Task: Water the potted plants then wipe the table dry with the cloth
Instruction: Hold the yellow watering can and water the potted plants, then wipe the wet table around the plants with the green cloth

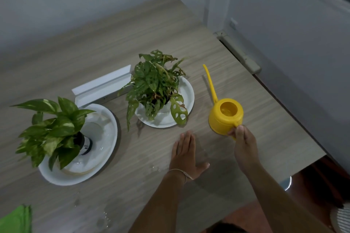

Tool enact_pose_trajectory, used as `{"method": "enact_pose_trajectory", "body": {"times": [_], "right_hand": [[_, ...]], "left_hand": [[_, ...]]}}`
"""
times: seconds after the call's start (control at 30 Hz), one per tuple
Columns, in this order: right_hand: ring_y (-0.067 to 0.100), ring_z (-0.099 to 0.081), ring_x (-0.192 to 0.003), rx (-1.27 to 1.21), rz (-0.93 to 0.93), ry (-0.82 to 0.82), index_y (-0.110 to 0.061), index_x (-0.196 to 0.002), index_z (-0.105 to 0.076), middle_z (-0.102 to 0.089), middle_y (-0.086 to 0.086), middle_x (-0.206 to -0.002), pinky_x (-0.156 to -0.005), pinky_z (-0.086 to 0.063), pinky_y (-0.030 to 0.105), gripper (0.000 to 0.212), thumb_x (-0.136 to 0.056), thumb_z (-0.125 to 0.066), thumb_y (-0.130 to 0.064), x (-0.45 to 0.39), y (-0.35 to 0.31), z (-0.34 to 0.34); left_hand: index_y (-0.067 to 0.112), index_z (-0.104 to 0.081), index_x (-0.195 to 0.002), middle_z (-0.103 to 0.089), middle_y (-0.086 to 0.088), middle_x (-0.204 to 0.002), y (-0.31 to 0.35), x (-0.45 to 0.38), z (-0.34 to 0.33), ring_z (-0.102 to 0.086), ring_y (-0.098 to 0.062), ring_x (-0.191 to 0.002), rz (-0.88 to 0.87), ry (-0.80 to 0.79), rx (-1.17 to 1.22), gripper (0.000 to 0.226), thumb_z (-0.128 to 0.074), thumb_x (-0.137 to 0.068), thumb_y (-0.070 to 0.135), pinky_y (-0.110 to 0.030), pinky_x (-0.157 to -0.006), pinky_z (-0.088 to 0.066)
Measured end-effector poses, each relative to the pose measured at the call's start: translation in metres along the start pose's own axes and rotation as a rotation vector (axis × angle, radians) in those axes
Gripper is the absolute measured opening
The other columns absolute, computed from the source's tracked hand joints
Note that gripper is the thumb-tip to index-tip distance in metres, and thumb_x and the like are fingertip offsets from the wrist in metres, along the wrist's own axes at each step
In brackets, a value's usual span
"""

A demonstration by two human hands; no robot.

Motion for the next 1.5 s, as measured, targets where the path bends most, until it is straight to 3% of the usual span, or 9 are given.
{"method": "enact_pose_trajectory", "body": {"times": [0.23,0.37,0.53,0.63,0.77,0.87,1.03,1.33,1.5], "right_hand": [[0.025,-0.052,-0.072,0.122,0.053,0.064,-0.010,-0.081,-0.053,-0.054,0.010,-0.078,-0.063,-0.043,0.042,0.052,-0.098,-0.041,-0.057,0.002,-0.001,0.008],[0.027,-0.048,-0.107,0.244,-0.022,0.298,-0.006,-0.116,-0.052,-0.044,0.003,-0.114,-0.093,-0.040,0.041,0.049,-0.093,-0.052,-0.049,0.051,-0.003,0.016],[0.028,-0.051,-0.107,0.417,0.406,-0.129,-0.006,-0.114,-0.054,-0.056,0.012,-0.113,-0.096,-0.041,0.039,0.033,-0.091,-0.056,-0.030,0.117,-0.026,-0.077],[0.032,-0.058,-0.107,0.492,0.570,-0.348,-0.005,-0.117,-0.061,-0.063,0.017,-0.116,-0.097,-0.045,0.043,0.035,-0.096,-0.053,-0.032,0.145,-0.030,-0.143],[0.037,-0.061,-0.111,0.732,0.992,-0.743,-0.003,-0.125,-0.063,-0.065,0.018,-0.125,-0.101,-0.046,0.046,0.041,-0.096,-0.056,-0.031,0.195,-0.038,-0.224],[0.034,-0.055,-0.124,0.854,0.883,-0.796,-0.009,-0.136,-0.056,-0.059,0.012,-0.134,-0.107,-0.041,0.046,0.052,-0.093,-0.053,-0.038,0.196,-0.044,-0.249],[0.033,-0.041,-0.138,0.923,0.709,-0.815,-0.011,-0.149,-0.040,-0.048,0.011,-0.146,-0.116,-0.033,0.049,0.061,-0.097,-0.039,-0.041,0.220,-0.052,-0.282],[0.035,-0.037,-0.142,0.887,0.825,-0.979,-0.008,-0.148,-0.041,-0.045,0.013,-0.150,-0.118,-0.028,0.050,0.060,-0.097,-0.035,-0.041,0.298,-0.068,-0.340],[0.036,-0.045,-0.133,0.787,0.926,-1.047,-0.005,-0.140,-0.048,-0.052,0.016,-0.141,-0.115,-0.031,0.046,0.052,-0.096,-0.045,-0.033,0.344,-0.083,-0.371]], "left_hand": [[0.016,0.017,-0.156,0.034,0.005,-0.157,-0.001,-0.001,-0.001,0.032,-0.017,-0.146,-0.009,0.013,0.026,0.116,-0.052,-0.082,0.071,-0.038,-0.121,0.015],[0.011,0.010,-0.157,0.027,0.001,-0.160,-0.003,0.005,-0.002,0.031,-0.020,-0.144,-0.016,0.019,0.084,0.115,-0.053,-0.082,0.070,-0.037,-0.121,0.012],[0.005,0.000,-0.157,0.015,-0.005,-0.163,-0.039,0.043,0.009,0.025,-0.023,-0.144,0.059,0.065,0.148,0.115,-0.026,-0.070,0.075,-0.039,-0.123,0.004],[0.006,0.002,-0.158,0.013,-0.009,-0.166,-0.089,0.086,0.015,0.022,-0.026,-0.149,0.172,0.106,0.148,0.101,-0.037,-0.083,0.061,-0.033,-0.120,0.010],[0.008,-0.003,-0.158,0.009,-0.003,-0.165,-0.159,0.159,0.009,0.012,-0.029,-0.154,0.358,0.221,0.190,0.096,-0.023,-0.082,0.063,-0.034,-0.121,0.006],[0.008,-0.011,-0.158,-0.003,-0.009,-0.167,-0.196,0.212,0.003,0.003,-0.028,-0.155,0.486,0.308,0.225,0.081,-0.033,-0.093,0.051,-0.034,-0.122,-0.001],[0.004,-0.017,-0.157,-0.010,-0.014,-0.166,-0.250,0.279,0.001,-0.005,-0.031,-0.154,0.623,0.393,0.246,0.089,-0.015,-0.085,0.058,-0.034,-0.122,-0.005],[-0.004,-0.029,-0.151,-0.023,-0.025,-0.161,-0.320,0.348,-0.016,-0.017,-0.042,-0.151,0.720,0.497,0.211,0.081,-0.026,-0.092,0.050,-0.051,-0.122,-0.020],[0.004,-0.012,-0.158,-0.006,-0.016,-0.167,-0.333,0.375,-0.024,-0.002,-0.031,-0.154,0.747,0.515,0.142,0.077,-0.027,-0.097,0.047,-0.046,-0.125,-0.008]]}}
Point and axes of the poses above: each hand's wrist, its own x-axis away from the middle knuckle, its own z-axis out of the back of the hand, y = z × x, the point moved 7 cm from there along -x, towards the middle knuckle
